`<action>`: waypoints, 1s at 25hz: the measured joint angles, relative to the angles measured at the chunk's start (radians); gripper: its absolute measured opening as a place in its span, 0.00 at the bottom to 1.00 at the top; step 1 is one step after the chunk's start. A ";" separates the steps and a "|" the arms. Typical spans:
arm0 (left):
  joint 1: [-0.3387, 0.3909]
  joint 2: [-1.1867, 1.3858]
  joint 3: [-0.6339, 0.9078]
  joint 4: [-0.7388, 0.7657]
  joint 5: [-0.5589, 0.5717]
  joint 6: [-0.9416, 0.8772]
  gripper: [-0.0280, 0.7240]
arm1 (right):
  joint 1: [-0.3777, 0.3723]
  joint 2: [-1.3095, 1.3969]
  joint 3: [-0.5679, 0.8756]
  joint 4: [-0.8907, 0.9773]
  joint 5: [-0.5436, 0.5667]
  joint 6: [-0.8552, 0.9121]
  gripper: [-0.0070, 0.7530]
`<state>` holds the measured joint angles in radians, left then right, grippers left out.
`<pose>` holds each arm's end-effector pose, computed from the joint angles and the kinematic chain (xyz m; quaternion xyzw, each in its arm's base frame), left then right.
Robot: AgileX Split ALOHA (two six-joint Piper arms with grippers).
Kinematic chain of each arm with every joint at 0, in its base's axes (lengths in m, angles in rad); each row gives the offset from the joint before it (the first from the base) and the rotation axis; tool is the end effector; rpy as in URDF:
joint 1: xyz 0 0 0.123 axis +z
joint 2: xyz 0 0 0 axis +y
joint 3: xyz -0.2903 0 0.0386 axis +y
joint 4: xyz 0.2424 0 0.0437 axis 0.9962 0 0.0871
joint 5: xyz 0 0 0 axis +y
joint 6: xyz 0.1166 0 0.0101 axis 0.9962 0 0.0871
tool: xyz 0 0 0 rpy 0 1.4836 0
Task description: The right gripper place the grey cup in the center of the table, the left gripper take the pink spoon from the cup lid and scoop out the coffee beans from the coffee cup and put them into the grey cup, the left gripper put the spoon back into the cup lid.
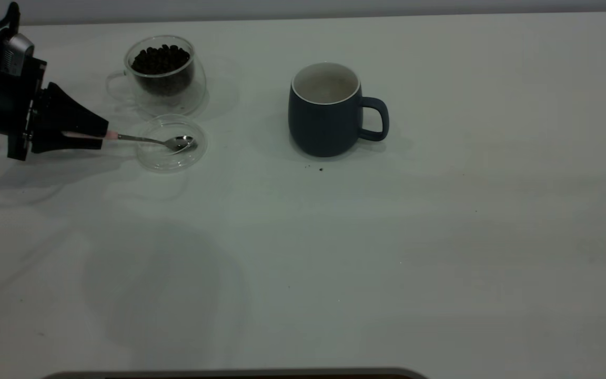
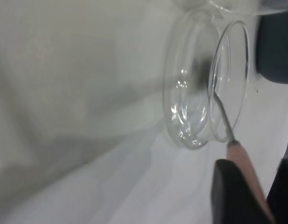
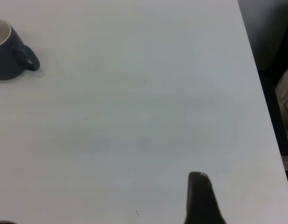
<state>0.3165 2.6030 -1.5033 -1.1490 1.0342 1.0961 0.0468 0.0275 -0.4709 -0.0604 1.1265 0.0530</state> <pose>0.4226 0.0418 -0.0299 -0.0415 0.8990 -0.4239 0.1015 0.0081 -0.0060 0.2474 0.0040 0.8831 -0.0068 0.4691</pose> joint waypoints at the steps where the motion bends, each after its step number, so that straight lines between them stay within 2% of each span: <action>1: 0.000 0.000 0.000 0.000 -0.001 -0.001 0.50 | 0.000 0.000 0.000 0.000 0.000 0.000 0.66; 5: 0.003 -0.004 0.000 0.009 -0.002 -0.001 0.72 | 0.000 0.000 0.000 0.000 0.000 0.000 0.66; 8: 0.020 -0.029 0.000 0.034 -0.002 -0.016 0.81 | 0.000 0.000 0.000 0.000 0.000 0.000 0.66; 14: 0.083 -0.143 0.000 0.150 0.007 -0.099 0.81 | 0.000 0.000 0.000 0.000 0.000 0.000 0.66; 17: 0.109 -0.229 0.000 0.160 0.032 -0.158 0.81 | 0.000 0.000 0.000 0.000 0.000 0.000 0.66; 22: 0.100 -0.443 0.000 0.177 0.082 -0.299 0.81 | 0.000 0.000 0.000 0.000 0.000 0.000 0.66; 25: 0.083 -0.597 0.000 0.246 0.095 -0.420 0.80 | 0.000 0.000 0.000 0.000 0.000 0.000 0.66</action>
<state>0.3992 2.0065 -1.5033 -0.9035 1.1297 0.6759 0.0468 0.0275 -0.4709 -0.0604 1.1265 0.0530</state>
